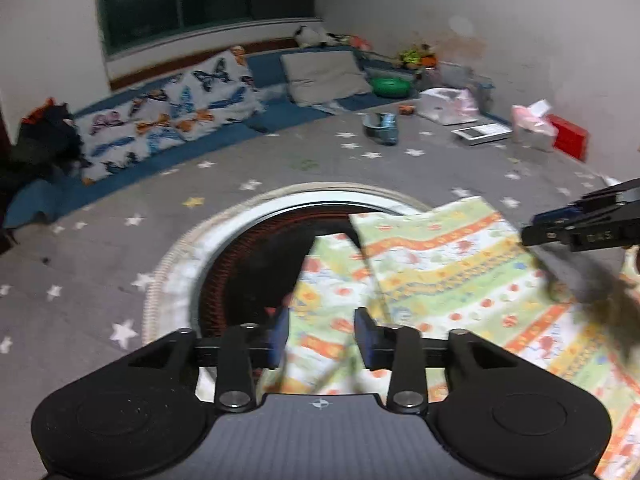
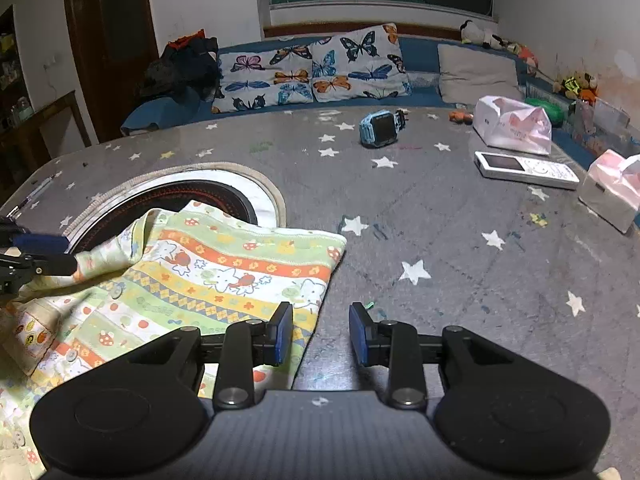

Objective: Fold clothes

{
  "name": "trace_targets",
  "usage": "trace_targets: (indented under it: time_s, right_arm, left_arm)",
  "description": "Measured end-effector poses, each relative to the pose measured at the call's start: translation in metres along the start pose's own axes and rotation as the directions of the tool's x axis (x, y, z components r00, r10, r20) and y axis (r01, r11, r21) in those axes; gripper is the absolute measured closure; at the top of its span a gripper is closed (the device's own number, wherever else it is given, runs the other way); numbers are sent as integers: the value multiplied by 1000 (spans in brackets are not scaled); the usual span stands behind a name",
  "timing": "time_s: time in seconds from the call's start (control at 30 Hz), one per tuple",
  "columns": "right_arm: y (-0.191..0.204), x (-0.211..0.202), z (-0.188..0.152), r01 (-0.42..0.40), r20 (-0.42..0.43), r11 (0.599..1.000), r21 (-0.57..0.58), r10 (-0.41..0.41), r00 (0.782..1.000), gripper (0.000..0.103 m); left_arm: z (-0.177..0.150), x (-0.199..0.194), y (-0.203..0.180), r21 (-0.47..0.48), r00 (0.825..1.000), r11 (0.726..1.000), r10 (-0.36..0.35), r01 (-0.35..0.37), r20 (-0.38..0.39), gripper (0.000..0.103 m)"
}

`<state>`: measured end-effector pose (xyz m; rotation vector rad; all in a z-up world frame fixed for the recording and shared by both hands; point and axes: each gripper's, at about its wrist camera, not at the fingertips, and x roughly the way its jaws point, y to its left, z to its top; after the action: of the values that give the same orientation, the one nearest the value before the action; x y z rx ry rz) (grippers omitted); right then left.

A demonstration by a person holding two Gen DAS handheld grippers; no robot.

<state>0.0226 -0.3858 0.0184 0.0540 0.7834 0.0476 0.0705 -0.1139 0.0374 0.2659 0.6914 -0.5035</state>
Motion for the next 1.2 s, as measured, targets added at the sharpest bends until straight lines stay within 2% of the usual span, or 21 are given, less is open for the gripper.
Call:
trace_targets:
  time_s: [0.1, 0.2, 0.27, 0.33, 0.37, 0.4, 0.47, 0.53, 0.63, 0.73, 1.03, 1.2]
  right_arm:
    - [-3, 7, 1, 9, -11, 1000, 2, -9, 1000, 72]
    - [-8, 14, 3, -1, -20, 1000, 31, 1, 1000, 72]
    - [-10, 17, 5, -9, -22, 999, 47, 10, 1000, 72]
    - [-11, 20, 8, -12, -21, 999, 51, 13, 1000, 72]
    - [-11, 22, 9, -13, -21, 999, 52, 14, 1000, 72]
    - [-11, 23, 11, -14, -21, 999, 51, 15, 1000, 72]
    - [-9, 26, 13, -17, -21, 999, 43, 18, 1000, 74]
    - [-7, 30, 15, -15, -20, 999, 37, 15, 1000, 75]
    - [-4, 37, 20, -18, -13, 999, 34, 18, 1000, 92]
    - [2, 45, 29, -20, -9, 999, 25, 20, 1000, 100]
    - [21, 79, 72, 29, 32, 999, -45, -28, 999, 102]
    - [34, 112, 92, 70, 9, 992, -103, -70, 998, 101]
  left_arm:
    - [0, 6, 0, 4, 1000, 1000, -24, 24, -17, 55]
    - [-1, 11, -4, 27, 998, 998, -57, 58, -38, 53]
    - [-1, 16, -7, 39, 997, 998, -45, 47, -57, 53]
    - [-1, 23, -4, 13, 995, 998, -58, 59, -78, 64]
    - [-1, 27, -1, -9, 993, 997, -75, 74, -93, 84]
    - [-1, 28, 0, -22, 992, 997, -82, 80, -98, 91]
    - [-1, 28, 2, -33, 993, 997, -74, 71, -92, 96]
    - [1, 24, 5, -38, 997, 998, -48, 45, -68, 97]
    - [7, 17, 16, -70, 1000, 998, 1, -3, -26, 97]
    - [13, 13, 37, -134, 999, 990, 53, -53, -5, 97]
    - [23, 26, 96, -248, 985, 954, 172, -167, -2, 98]
    - [21, 46, 112, -264, 979, 943, 198, -205, -51, 96]
